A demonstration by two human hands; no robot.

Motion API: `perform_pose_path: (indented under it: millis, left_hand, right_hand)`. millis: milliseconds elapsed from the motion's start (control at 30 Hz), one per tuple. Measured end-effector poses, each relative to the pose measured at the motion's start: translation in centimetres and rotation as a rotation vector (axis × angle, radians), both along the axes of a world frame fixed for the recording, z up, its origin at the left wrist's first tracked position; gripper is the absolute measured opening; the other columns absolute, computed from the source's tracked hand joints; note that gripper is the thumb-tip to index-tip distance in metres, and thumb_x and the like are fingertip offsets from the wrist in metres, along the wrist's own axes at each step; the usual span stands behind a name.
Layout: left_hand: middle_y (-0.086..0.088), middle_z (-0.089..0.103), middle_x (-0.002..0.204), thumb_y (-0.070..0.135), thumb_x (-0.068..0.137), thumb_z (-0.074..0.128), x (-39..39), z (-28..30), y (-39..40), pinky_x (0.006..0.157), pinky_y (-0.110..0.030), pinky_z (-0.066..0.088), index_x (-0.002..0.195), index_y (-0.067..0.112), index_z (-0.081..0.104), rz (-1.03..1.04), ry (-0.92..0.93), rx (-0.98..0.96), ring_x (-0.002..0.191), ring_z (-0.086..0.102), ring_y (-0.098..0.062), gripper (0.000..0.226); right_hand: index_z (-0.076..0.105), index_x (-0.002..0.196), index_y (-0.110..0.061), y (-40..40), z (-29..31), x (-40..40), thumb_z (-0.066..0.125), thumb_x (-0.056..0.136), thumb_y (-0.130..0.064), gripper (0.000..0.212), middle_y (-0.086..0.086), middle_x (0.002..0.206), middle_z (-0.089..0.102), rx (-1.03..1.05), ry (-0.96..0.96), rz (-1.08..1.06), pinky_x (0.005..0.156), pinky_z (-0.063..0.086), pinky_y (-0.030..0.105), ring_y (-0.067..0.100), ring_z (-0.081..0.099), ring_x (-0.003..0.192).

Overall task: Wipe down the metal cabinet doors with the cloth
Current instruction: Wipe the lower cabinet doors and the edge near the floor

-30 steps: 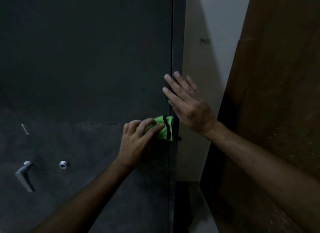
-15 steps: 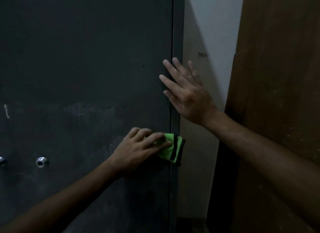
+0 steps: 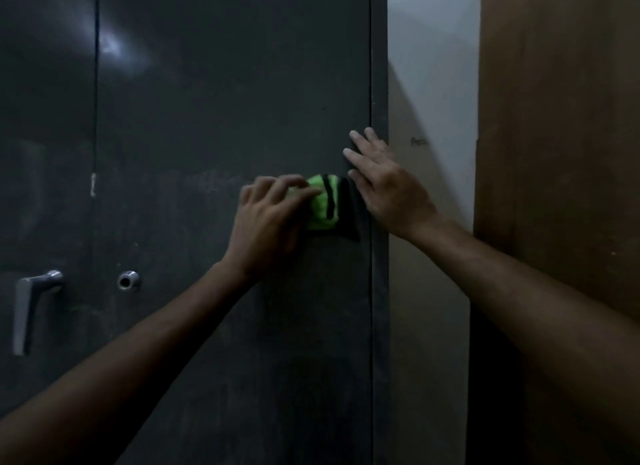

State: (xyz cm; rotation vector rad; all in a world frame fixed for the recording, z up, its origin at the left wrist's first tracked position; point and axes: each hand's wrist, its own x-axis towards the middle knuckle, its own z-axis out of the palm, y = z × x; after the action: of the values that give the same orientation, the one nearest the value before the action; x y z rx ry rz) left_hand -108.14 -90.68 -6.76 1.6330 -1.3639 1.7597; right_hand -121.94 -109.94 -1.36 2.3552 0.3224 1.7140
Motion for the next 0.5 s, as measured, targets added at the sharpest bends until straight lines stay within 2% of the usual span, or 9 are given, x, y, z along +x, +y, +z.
perform_pose_path:
  millis: [67,100,133,200,233,267,367,400,500]
  left_hand:
    - [-0.008,0.062,0.140,0.034,0.095,0.055,0.0,-1.8,0.4,0.093,-0.045,0.041,0.141,0.023,0.065,0.041,-0.166,0.225,0.118,0.050,-0.031,0.048]
    - [-0.009,0.063,0.140,0.034,0.095,0.056,0.4,-1.6,1.2,0.093,-0.045,0.043,0.140,0.023,0.065,0.053,-0.188,0.241,0.118,0.052,-0.031,0.047]
    - [-0.009,0.064,0.139,0.030,0.095,0.059,1.0,-0.8,2.0,0.091,-0.046,0.044,0.139,0.021,0.066,0.054,-0.146,0.159,0.117,0.054,-0.033,0.045]
    - [-0.009,0.065,0.136,0.021,0.095,0.064,1.4,0.3,2.7,0.090,-0.046,0.042,0.135,0.020,0.069,0.029,0.078,-0.137,0.115,0.058,-0.038,0.040]
    - [-0.008,0.065,0.136,0.018,0.095,0.065,1.1,0.4,2.4,0.091,-0.046,0.041,0.133,0.020,0.069,0.013,0.138,-0.210,0.115,0.057,-0.039,0.039]
    - [-0.007,0.065,0.136,0.018,0.095,0.064,0.7,-0.1,1.8,0.093,-0.047,0.041,0.133,0.020,0.070,0.001,0.108,-0.181,0.116,0.057,-0.038,0.038]
    - [-0.006,0.064,0.139,0.026,0.096,0.061,0.4,-2.0,1.5,0.097,-0.047,0.045,0.137,0.021,0.068,0.001,-0.122,0.133,0.120,0.055,-0.033,0.041]
    - [-0.007,0.065,0.139,0.024,0.096,0.063,0.9,-1.3,2.2,0.097,-0.048,0.046,0.136,0.020,0.068,0.004,-0.127,0.130,0.119,0.057,-0.034,0.041]
    - [-0.005,0.066,0.135,0.012,0.094,0.066,1.6,0.6,3.2,0.096,-0.049,0.045,0.131,0.018,0.070,-0.001,0.126,-0.239,0.117,0.058,-0.037,0.038]
  right_hand:
    - [0.053,0.143,0.003,0.4,-0.8,0.7,0.049,0.107,-0.011,0.039,0.021,0.161,0.036,0.032,-0.013,0.011,0.127,0.022,0.048,0.036,0.023,0.154]
    - [0.053,0.143,0.003,0.5,-0.9,0.9,0.049,0.107,-0.010,0.039,0.021,0.161,0.035,0.048,-0.023,0.015,0.127,0.021,0.049,0.036,0.022,0.155]
    - [0.054,0.143,0.004,0.5,-1.0,1.2,0.049,0.106,-0.009,0.039,0.021,0.161,0.035,0.063,-0.038,0.022,0.126,0.021,0.050,0.037,0.022,0.154]
    - [0.055,0.141,0.005,0.8,-1.3,1.7,0.050,0.105,-0.005,0.038,0.021,0.160,0.036,0.090,-0.075,0.036,0.126,0.021,0.052,0.038,0.024,0.154]
    - [0.054,0.141,0.005,1.0,-1.5,2.0,0.050,0.105,-0.004,0.038,0.021,0.160,0.037,0.102,-0.095,0.037,0.126,0.021,0.052,0.039,0.024,0.154]
    - [0.054,0.142,0.005,1.2,-1.6,2.2,0.050,0.105,-0.004,0.038,0.021,0.160,0.036,0.113,-0.114,0.035,0.126,0.021,0.051,0.039,0.023,0.154]
    - [0.051,0.144,0.005,1.5,-1.9,2.7,0.049,0.105,-0.003,0.040,0.021,0.161,0.035,0.131,-0.158,0.023,0.127,0.020,0.050,0.038,0.022,0.154]
    - [0.051,0.144,0.005,1.6,-2.0,2.9,0.048,0.105,-0.003,0.040,0.022,0.161,0.035,0.135,-0.170,0.020,0.127,0.020,0.050,0.038,0.022,0.154]
    - [0.051,0.144,0.005,2.0,-2.4,3.2,0.047,0.105,-0.002,0.040,0.022,0.160,0.035,0.157,-0.198,0.023,0.127,0.019,0.048,0.038,0.022,0.154]
